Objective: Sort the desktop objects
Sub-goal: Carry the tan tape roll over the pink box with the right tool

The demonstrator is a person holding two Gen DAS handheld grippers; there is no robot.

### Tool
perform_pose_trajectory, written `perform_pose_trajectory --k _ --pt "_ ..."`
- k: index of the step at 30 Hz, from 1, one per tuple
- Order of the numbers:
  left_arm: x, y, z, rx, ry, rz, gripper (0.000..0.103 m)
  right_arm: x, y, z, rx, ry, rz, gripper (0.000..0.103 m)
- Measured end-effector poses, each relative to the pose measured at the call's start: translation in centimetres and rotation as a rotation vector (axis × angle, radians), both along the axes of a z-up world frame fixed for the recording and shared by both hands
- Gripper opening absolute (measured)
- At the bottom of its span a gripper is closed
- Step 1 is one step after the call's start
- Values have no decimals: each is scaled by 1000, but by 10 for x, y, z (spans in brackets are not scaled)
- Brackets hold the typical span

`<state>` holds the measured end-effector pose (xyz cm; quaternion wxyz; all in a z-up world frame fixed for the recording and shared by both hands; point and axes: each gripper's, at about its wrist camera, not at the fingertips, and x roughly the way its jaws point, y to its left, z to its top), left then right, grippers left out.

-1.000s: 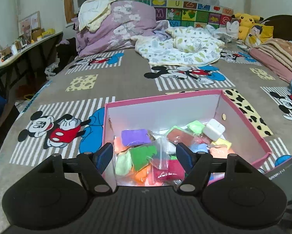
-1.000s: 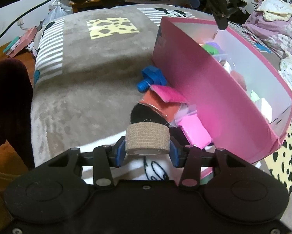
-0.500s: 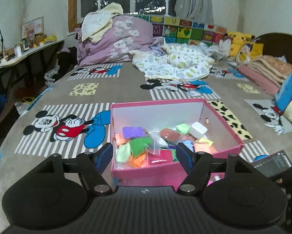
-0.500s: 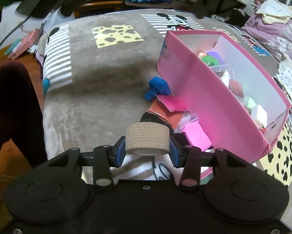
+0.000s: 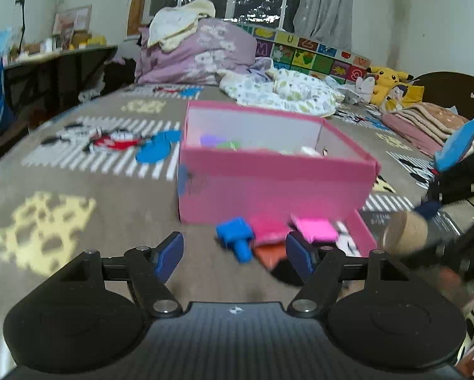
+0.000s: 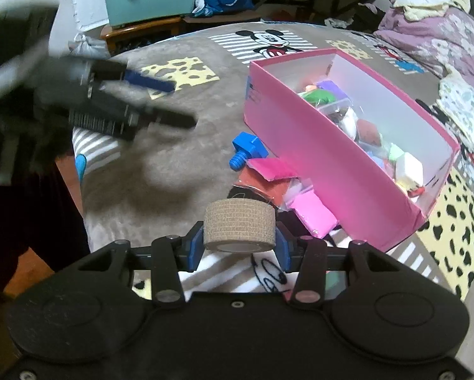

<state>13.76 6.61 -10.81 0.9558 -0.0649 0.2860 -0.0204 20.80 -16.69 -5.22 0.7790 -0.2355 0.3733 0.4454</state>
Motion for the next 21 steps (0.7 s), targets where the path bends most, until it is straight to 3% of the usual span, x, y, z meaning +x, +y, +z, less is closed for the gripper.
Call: perform_pose_trajectory --k 5,11,21 --pt "-1 4 -32 26 52 -24 71 7 -3 0 35 57 -40 44" --pt "6 7 -45 20 57 -44 71 29 -18 9 129 142 -151 44" --pt "9 -4 -41 56 40 -93 71 52 -15 39 187 96 -241 44"
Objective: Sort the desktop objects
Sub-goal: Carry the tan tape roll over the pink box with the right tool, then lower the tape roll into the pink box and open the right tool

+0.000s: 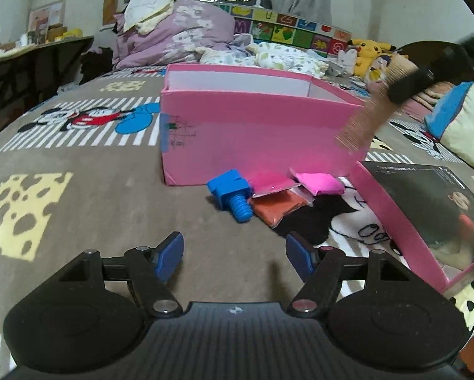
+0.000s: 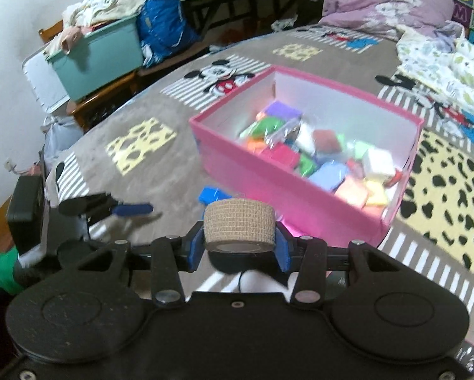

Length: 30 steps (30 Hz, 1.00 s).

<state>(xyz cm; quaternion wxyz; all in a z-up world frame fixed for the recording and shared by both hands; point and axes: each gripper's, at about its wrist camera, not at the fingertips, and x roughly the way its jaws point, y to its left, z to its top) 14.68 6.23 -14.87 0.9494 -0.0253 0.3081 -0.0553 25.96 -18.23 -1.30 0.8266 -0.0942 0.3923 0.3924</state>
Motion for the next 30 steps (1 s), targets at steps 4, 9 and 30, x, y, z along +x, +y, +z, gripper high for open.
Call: perform_pose_trajectory --k 4,9,30 --pt "1 -1 2 -13 -3 -10 71 6 3 12 2 -35 -27 44" --pt "3 1 0 -18 3 3 71 11 4 33 -10 -101 -57 44" --pt "11 2 -3 -48 7 36 75 74 36 48 -21 -164 -170 45"
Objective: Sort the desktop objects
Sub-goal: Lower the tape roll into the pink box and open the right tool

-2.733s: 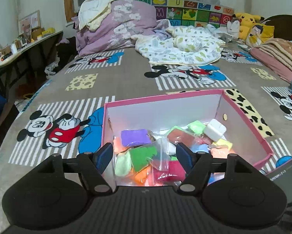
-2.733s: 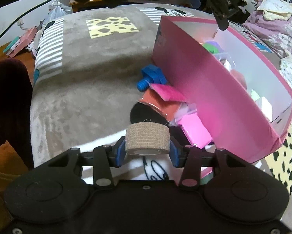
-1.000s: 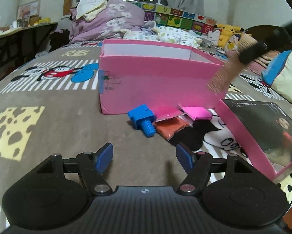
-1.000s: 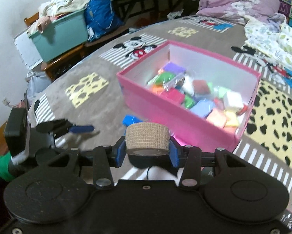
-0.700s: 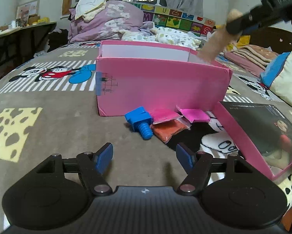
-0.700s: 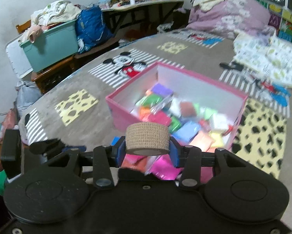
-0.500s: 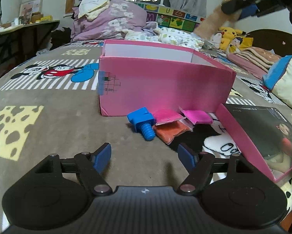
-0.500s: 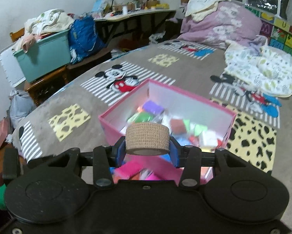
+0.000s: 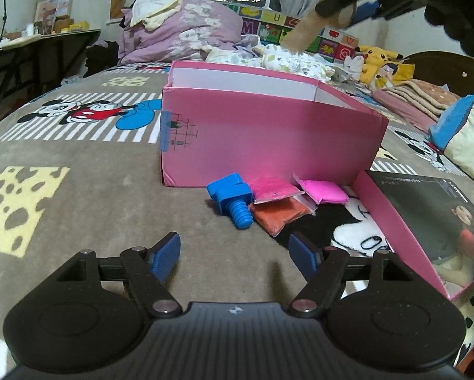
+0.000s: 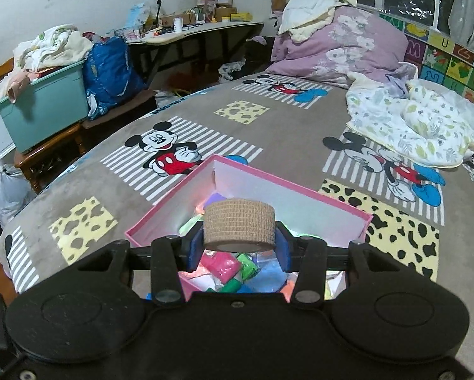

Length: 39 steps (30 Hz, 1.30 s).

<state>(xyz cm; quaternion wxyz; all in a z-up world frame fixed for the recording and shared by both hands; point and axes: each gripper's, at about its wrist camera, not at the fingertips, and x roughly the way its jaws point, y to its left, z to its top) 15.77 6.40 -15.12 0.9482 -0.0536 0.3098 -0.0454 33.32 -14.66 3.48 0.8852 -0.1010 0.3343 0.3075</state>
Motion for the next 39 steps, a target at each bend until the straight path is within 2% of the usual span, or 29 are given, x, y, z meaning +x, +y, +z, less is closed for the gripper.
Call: perform_pose_trajectory --k 13,23,28,34,39 --pt "11 -4 -4 -37 11 -1 75 38 2 -36 -35 14 -36 45" --pt "20 -3 -9 -65 23 0 75 73 -4 -58 -34 -13 -129 45" --pt "21 3 -10 -88 27 10 75 82 -7 -61 -154 -90 -178 45" --pt "22 10 -11 -101 35 29 75 94 0 -78 -345 -176 -207 45" --pt "24 14 -12 -110 39 45 75 101 23 -98 -443 -167 -149 45"
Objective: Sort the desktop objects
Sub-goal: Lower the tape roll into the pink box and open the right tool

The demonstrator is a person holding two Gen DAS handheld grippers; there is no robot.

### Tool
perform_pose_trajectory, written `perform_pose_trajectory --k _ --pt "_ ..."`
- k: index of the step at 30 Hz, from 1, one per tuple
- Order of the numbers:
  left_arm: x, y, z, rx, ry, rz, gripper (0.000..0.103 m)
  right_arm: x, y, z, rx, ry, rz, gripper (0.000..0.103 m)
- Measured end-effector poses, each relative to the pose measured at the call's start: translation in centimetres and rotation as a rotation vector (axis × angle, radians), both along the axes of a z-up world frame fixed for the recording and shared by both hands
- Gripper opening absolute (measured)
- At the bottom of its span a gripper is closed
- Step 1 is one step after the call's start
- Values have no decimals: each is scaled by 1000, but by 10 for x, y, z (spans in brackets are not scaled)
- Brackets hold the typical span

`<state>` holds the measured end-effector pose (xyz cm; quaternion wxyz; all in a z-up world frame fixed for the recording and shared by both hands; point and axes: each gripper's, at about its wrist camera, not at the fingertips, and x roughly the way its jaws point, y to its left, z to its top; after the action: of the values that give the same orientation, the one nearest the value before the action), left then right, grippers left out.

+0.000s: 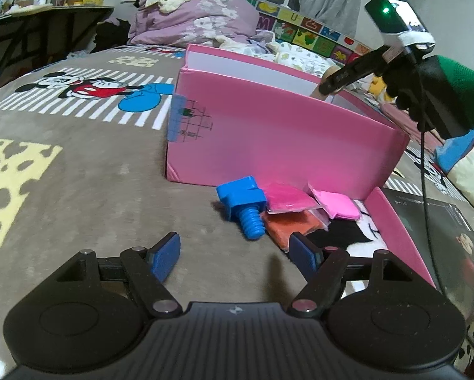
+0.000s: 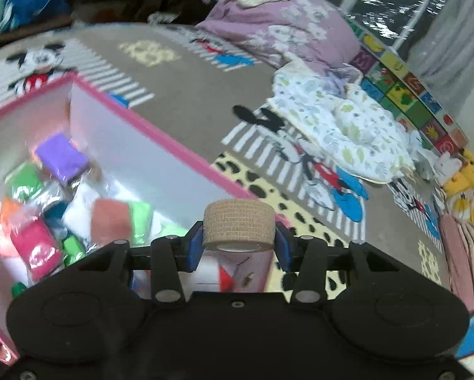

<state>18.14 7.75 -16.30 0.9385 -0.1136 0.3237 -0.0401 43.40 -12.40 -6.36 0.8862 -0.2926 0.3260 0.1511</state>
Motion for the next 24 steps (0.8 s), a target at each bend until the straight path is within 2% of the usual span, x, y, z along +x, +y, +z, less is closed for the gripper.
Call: perform_pose_trajectory --k 7,12,14,16,19,22,24 --pt "3 -2 0 -4 4 3 75 6 23 -15 35 134 60 45" --pt "3 -1 -1 -6 5 1 75 15 16 -17 193 249 39 45" --pt "3 0 -1 -7 6 3 75 17 12 -18 284 306 34 45" --pt "3 1 -1 -7 6 5 75 22 5 -19 418 385 19 45" --pt "3 1 -1 -6 7 5 75 23 4 -24 505 442 8 45" --pt "3 1 -1 -4 7 6 75 21 8 -28 496 457 6 46" --pt "2 1 -1 -3 7 6 75 21 8 -26 479 444 -11 55"
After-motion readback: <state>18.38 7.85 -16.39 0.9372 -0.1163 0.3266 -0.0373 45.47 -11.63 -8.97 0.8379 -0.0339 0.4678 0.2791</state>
